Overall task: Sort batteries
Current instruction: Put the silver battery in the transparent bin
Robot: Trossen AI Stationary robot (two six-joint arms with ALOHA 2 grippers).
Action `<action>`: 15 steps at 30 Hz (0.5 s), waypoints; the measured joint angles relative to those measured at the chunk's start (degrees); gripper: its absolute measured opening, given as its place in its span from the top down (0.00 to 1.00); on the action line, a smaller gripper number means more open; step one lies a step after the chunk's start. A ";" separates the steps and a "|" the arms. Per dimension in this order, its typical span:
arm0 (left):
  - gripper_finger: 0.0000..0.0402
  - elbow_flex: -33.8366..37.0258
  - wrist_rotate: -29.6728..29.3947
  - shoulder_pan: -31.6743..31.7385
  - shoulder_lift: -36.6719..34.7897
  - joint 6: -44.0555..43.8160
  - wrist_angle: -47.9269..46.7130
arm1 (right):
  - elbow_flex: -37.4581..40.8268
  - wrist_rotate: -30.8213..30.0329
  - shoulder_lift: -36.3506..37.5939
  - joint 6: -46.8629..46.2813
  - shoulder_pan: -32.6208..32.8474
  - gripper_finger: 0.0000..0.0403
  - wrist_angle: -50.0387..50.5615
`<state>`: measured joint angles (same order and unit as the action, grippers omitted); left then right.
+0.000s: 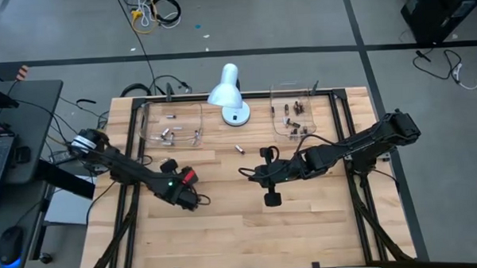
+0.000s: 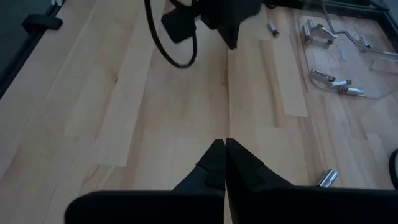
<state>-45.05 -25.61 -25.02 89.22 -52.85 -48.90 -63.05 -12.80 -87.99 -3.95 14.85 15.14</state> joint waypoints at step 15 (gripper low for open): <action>1.00 -3.11 -0.29 -0.75 -12.44 -17.19 -21.20 | 0.00 0.00 -0.02 1.19 -0.15 1.00 0.24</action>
<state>-48.16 -25.91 -25.77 76.78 -70.04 -70.10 -63.05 -12.80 -88.00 -2.76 14.70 15.37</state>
